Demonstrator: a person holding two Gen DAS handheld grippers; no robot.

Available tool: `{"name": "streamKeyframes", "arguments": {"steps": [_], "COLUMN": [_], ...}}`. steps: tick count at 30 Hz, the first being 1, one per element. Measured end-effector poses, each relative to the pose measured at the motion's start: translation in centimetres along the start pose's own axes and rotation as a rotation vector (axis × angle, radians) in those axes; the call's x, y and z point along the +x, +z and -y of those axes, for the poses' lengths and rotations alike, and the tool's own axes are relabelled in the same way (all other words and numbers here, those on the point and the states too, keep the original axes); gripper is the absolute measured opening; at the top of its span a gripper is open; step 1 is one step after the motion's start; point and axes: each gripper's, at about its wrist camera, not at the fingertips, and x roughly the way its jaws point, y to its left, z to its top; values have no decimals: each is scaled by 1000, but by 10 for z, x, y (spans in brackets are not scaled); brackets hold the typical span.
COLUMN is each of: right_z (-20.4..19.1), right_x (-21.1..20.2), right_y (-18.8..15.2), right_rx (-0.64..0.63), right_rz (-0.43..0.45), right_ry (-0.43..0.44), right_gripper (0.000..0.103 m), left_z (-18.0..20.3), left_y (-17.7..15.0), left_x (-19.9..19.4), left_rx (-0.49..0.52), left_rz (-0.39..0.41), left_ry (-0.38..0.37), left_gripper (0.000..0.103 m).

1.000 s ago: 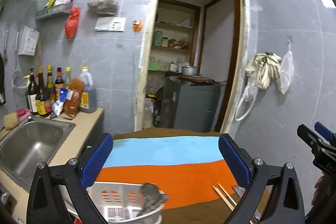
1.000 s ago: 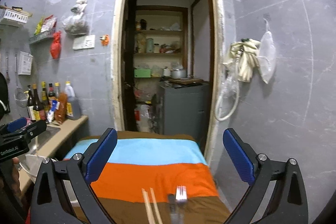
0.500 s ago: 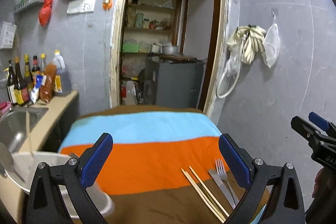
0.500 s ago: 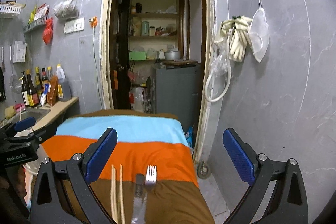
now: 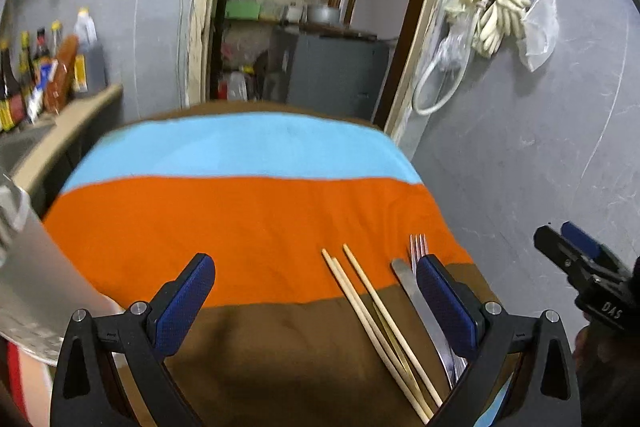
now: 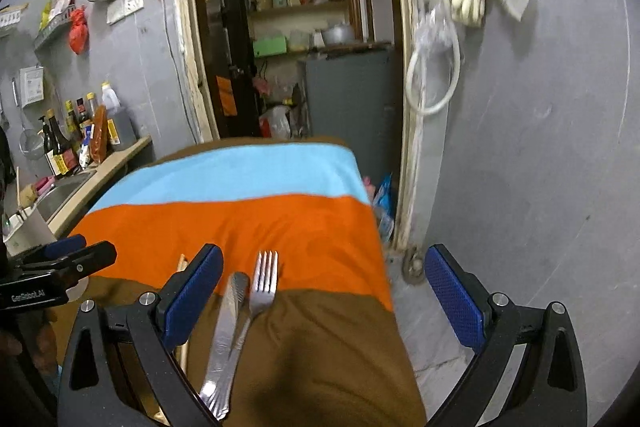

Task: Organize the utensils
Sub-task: 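Move both grippers back to the fork, knife and chopsticks on the blanket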

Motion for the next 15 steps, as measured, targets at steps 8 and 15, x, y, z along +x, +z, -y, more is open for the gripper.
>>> {"name": "streamKeyframes", "arguments": {"steps": [8,15], "right_z": [-2,-9], "right_x": [47,82], "right_y": [-20,-29], "right_rx": [-29,-48], "right_rz": [-68,-156], "right_ry": [84,179], "right_gripper": [81,61], "left_z": [4,2], "left_y": [-13,-17], "left_x": [31,54], "left_rx": [9,-14], "left_rz": [-64,-128], "left_ry": [-27,-88], "left_gripper": [99,74]}}
